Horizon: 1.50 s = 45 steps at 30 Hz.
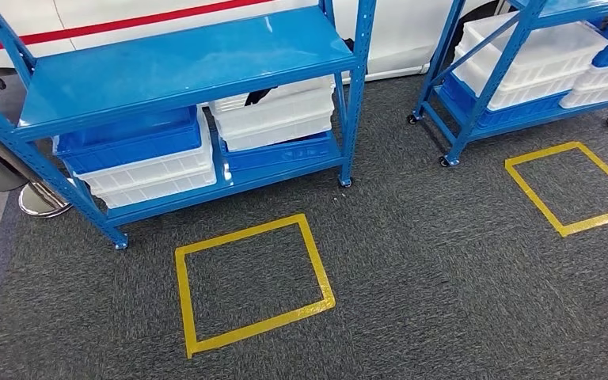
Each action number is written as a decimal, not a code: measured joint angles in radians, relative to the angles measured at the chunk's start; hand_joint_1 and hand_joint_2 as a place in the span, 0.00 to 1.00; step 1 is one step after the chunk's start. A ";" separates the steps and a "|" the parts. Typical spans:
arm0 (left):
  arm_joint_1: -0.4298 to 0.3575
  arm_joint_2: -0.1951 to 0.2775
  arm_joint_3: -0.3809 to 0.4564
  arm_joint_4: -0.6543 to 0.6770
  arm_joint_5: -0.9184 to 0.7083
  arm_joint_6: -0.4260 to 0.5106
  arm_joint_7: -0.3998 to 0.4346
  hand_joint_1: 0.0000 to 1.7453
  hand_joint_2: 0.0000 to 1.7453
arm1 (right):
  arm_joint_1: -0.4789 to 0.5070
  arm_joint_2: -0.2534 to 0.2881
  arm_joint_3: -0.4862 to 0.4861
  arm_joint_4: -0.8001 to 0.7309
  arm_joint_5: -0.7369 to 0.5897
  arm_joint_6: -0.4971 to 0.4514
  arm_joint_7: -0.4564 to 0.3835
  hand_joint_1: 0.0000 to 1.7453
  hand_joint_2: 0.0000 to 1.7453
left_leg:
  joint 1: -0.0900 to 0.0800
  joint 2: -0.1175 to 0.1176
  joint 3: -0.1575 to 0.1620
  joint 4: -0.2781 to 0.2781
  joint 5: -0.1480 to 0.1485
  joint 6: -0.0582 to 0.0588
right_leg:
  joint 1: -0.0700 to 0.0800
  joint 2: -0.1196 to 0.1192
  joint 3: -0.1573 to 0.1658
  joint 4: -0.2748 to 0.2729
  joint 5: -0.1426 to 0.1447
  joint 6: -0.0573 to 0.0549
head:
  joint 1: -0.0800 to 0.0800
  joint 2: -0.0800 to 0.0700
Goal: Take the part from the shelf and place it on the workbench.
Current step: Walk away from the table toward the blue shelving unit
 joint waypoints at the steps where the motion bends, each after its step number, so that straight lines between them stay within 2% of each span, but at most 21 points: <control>1: 0.000 -0.001 0.000 0.000 0.000 0.000 0.000 0.00 0.00 | 0.000 -0.001 0.000 0.000 0.000 0.000 0.001 0.00 0.00 | 0.005 -0.011 0.005 -0.011 0.009 0.003 | -0.001 0.024 -0.006 0.020 -0.015 0.006 | 0.001 0.000; 3: -0.002 -0.003 0.001 0.000 0.000 0.000 -0.001 0.00 0.00 | 0.003 -0.002 0.000 0.000 0.000 0.000 0.003 0.00 0.00 | 0.012 -0.034 0.005 -0.022 0.019 0.007 | -0.007 0.088 -0.051 0.118 -0.072 0.016 | 0.003 0.000; 5: -0.005 -0.004 0.001 0.000 0.000 0.000 -0.001 0.00 0.00 | 0.005 -0.003 0.000 0.000 0.000 0.000 0.003 0.00 0.00 | 0.014 -0.060 -0.002 -0.020 0.022 0.007 | -0.016 0.113 -0.106 0.229 -0.117 0.025 | 0.004 0.000; 6: -0.004 -0.005 0.001 0.000 0.000 0.000 -0.001 0.00 0.00 | 0.006 -0.004 0.000 0.000 0.000 0.000 0.004 0.00 0.00 | 0.015 -0.075 -0.003 -0.017 0.022 0.005 | -0.020 0.115 -0.115 0.245 -0.112 0.029 | 0.003 0.000; 8: -0.002 -0.006 0.001 0.000 0.000 -0.001 -0.001 0.00 0.00 | 0.006 -0.006 0.000 0.000 0.000 -0.001 0.004 0.00 0.00 | 0.021 -0.104 -0.004 -0.006 0.019 -0.002 | -0.028 0.123 -0.083 0.173 -0.050 0.038 | 0.003 0.000; 10: -0.002 -0.007 0.001 0.000 0.000 -0.001 -0.001 0.00 0.00 | 0.007 -0.008 0.000 0.000 0.000 0.000 0.004 0.00 0.00 | 0.025 -0.129 -0.013 0.014 0.009 -0.017 | -0.037 0.163 -0.029 0.057 0.002 0.045 | 0.005 0.000; 12: -0.003 -0.007 0.001 0.000 0.000 -0.002 -0.001 0.00 0.00 | 0.007 -0.008 0.000 0.001 0.000 -0.001 0.004 0.00 0.00 | 0.026 -0.148 -0.026 0.028 0.005 -0.034 | -0.038 0.192 -0.012 0.014 0.008 0.041 | 0.006 0.000; 14: -0.001 -0.007 0.002 0.000 0.001 -0.001 0.000 0.00 0.00 | 0.004 -0.008 0.000 0.001 0.000 -0.005 0.000 0.00 0.00 | 0.030 -0.163 -0.034 0.029 0.008 -0.047 | -0.034 0.177 -0.015 0.013 0.009 0.027 | 0.006 0.000; 16: 0.001 -0.008 0.003 0.000 0.006 0.000 0.001 0.00 0.00 | 0.005 -0.008 0.000 0.001 0.000 -0.022 -0.013 0.00 0.00 | 0.030 -0.131 -0.046 0.052 -0.007 -0.055 | -0.033 0.156 -0.012 0.007 0.013 0.013 | 0.002 0.000; 18: -0.001 -0.010 0.005 0.000 0.012 0.001 0.001 0.00 0.00 | 0.008 -0.009 -0.002 0.001 -0.002 -0.045 -0.028 0.00 0.00 | 0.028 -0.075 -0.089 0.149 -0.062 -0.059 | -0.030 0.136 -0.012 0.004 0.014 0.003 | -0.005 0.000; 20: -0.003 -0.011 0.009 0.000 0.015 0.001 0.000 0.00 0.00 | 0.011 -0.009 -0.006 0.001 -0.003 -0.059 -0.035 0.00 0.00 | 0.029 -0.057 -0.149 0.277 -0.116 -0.061 | -0.024 0.118 -0.014 0.004 0.012 -0.002 | -0.008 0.000; 21: -0.002 -0.012 0.011 0.000 0.015 0.001 -0.001 0.00 0.00 | 0.011 -0.009 -0.008 0.001 -0.003 -0.061 -0.037 0.00 0.00 | 0.029 -0.056 -0.163 0.307 -0.120 -0.059 | -0.021 0.111 -0.013 0.004 0.010 -0.004 | -0.008 0.000; 23: 0.001 -0.012 0.015 0.000 0.016 -0.001 -0.001 0.00 0.00 | 0.010 -0.009 -0.010 0.001 -0.004 -0.063 -0.039 0.00 0.00 | 0.026 -0.055 -0.137 0.257 -0.074 -0.050 | -0.015 0.103 -0.008 0.004 0.006 -0.005 | -0.008 0.000; 26: 0.000 -0.010 0.019 0.000 0.016 -0.006 -0.002 0.00 0.00 | 0.008 -0.007 -0.010 0.001 -0.008 -0.060 -0.038 0.00 0.00 | 0.011 -0.043 -0.043 0.066 -0.009 -0.018 | -0.012 0.094 0.000 -0.001 -0.002 0.000 | -0.006 0.000; 31: 0.004 -0.012 0.021 0.000 0.014 -0.013 -0.003 0.00 0.00 | 0.005 -0.006 -0.016 0.001 -0.010 -0.050 -0.030 0.00 0.00 | 0.007 -0.045 0.003 -0.004 -0.011 0.009 | -0.018 0.093 0.010 0.026 0.009 0.029 | -0.004 0.000; 34: 0.004 -0.013 0.022 0.000 0.015 -0.013 -0.002 0.00 0.00 | 0.005 -0.007 -0.019 0.001 -0.010 -0.048 -0.031 0.00 0.00 | 0.011 -0.047 0.031 -0.014 -0.014 0.018 | -0.020 0.113 -0.063 0.153 -0.054 0.039 | -0.002 0.000; 36: 0.003 -0.013 0.022 0.000 0.015 -0.013 -0.001 0.00 0.00 | 0.005 -0.008 -0.020 0.001 -0.010 -0.048 -0.033 0.00 0.00 | 0.012 -0.051 0.042 -0.013 -0.026 0.016 | -0.023 0.117 -0.140 0.252 -0.086 0.046 | -0.001 0.000; 38: 0.006 -0.014 0.022 0.000 0.014 -0.014 -0.001 0.00 0.00 | 0.009 -0.009 -0.022 0.001 -0.010 -0.047 -0.035 0.00 0.00 | 0.016 -0.056 0.063 -0.013 -0.045 0.009 | -0.028 0.117 -0.166 0.242 -0.052 0.053 | -0.001 0.000; 40: 0.008 -0.016 0.023 0.000 0.014 -0.014 -0.002 0.00 0.00 | 0.016 -0.011 -0.022 0.001 -0.010 -0.047 -0.038 0.00 0.00 | 0.020 -0.060 0.089 -0.012 -0.070 -0.003 | -0.035 0.117 -0.143 0.127 0.040 0.060 | 0.001 0.000; 42: 0.007 -0.017 0.023 0.000 0.014 -0.014 -0.002 0.00 0.00 | 0.020 -0.011 -0.023 0.002 -0.010 -0.046 -0.039 0.00 0.00 | 0.021 -0.062 0.106 -0.012 -0.095 -0.018 | -0.035 0.118 -0.125 0.039 0.085 0.052 | 0.004 0.000; 45: 0.003 -0.017 0.024 0.000 0.014 -0.014 -0.001 0.00 0.00 | 0.019 -0.011 -0.024 0.002 -0.010 -0.042 -0.038 0.00 0.00 | 0.020 -0.060 0.127 -0.004 -0.105 -0.039 | -0.032 0.120 -0.109 0.025 0.065 0.023 | 0.005 0.000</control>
